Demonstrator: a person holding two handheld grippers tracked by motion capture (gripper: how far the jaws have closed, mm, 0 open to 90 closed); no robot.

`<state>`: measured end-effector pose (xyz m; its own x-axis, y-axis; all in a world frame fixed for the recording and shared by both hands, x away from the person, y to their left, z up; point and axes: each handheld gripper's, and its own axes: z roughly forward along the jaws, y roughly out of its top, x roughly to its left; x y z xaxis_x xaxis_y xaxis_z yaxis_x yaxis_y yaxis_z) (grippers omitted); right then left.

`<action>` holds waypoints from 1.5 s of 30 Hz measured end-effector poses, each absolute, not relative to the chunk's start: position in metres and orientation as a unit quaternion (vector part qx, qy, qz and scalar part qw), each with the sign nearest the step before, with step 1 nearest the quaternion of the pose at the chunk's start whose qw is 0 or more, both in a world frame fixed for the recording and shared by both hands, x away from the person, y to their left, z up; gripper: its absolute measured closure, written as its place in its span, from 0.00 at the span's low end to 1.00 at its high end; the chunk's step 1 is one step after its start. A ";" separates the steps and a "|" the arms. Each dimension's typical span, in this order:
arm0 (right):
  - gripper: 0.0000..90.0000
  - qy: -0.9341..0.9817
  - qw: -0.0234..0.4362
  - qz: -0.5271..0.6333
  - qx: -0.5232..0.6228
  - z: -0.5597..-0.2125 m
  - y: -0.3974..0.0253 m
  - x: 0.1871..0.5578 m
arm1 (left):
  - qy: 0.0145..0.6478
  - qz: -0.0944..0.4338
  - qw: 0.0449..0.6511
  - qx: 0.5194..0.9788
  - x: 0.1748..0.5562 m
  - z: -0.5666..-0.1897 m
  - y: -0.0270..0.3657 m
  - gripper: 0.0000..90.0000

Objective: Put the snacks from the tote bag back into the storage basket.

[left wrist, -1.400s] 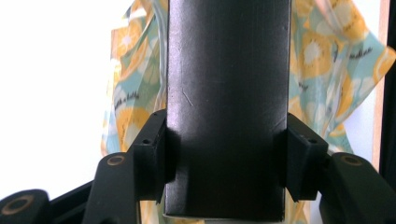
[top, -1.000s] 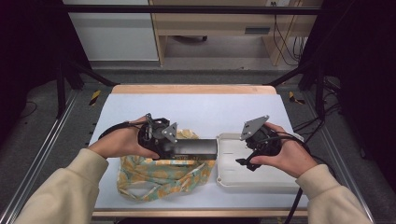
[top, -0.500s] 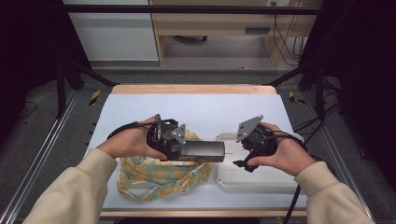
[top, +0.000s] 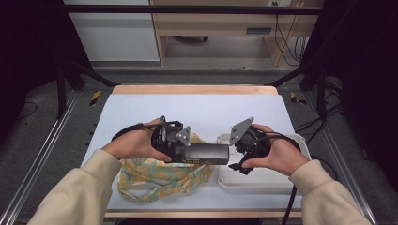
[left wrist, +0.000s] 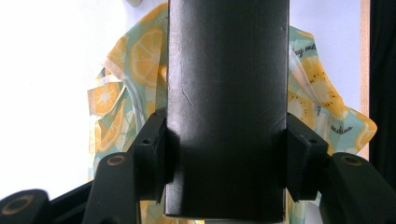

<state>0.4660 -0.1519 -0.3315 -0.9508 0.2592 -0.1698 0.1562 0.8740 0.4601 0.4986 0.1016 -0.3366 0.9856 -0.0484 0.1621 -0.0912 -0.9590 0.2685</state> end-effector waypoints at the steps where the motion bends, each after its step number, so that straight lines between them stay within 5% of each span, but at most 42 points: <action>1: 0.12 0.962 0.113 0.226 0.107 -0.332 -0.150 0.466 | -0.036 0.077 0.138 0.987 0.499 -0.337 0.101 0.48; 31: 0.20 0.971 0.087 0.204 0.085 -0.346 -0.126 0.474 | -0.042 0.076 0.140 0.986 0.497 -0.339 0.097 0.48; 45: 0.32 0.976 0.075 0.188 0.082 -0.354 -0.122 0.482 | -0.042 0.071 0.151 0.985 0.496 -0.340 0.095 0.48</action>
